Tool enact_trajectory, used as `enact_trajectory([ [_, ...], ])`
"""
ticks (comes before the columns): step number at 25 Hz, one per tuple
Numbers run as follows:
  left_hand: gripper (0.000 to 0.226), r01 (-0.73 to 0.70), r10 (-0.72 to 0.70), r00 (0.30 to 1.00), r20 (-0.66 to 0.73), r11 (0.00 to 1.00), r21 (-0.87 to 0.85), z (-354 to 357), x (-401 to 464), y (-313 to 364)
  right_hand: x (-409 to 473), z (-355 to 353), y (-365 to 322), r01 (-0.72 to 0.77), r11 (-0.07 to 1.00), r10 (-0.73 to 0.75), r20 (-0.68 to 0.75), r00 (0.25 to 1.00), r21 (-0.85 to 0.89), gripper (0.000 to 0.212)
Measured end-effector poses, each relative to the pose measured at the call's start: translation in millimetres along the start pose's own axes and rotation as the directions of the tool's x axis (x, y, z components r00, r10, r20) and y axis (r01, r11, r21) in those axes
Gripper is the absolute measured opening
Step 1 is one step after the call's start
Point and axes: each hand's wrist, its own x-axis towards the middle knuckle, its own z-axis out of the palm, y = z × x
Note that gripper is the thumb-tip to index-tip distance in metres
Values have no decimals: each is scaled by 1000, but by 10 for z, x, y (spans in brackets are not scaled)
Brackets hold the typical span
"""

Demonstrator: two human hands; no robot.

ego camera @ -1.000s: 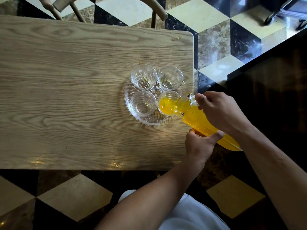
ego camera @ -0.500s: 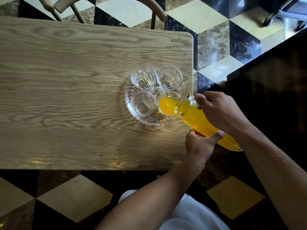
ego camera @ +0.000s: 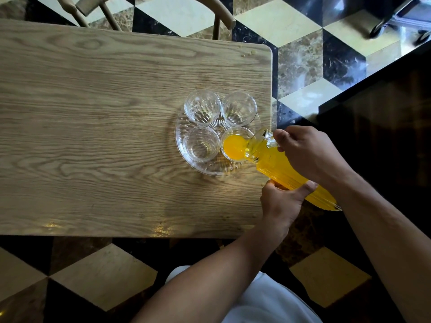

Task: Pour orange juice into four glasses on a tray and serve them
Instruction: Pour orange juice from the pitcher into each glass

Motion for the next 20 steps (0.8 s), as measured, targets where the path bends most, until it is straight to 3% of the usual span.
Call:
enact_trajectory([
  [10,64,16,-16,1000,8,1000,-12,-15,-53,39,-7,2,0,3,1000,-2,6,1000,-13,49],
  [15,81,7,-7,1000,-6,1000,-8,-36,-143,113,-25,-14,-16,2,1000,-2,2,1000,6,49],
  [20,129,-52,54,996,-67,998,36,-47,-182,216,-54,-57,-22,4,995,-4,7,1000,101,45],
])
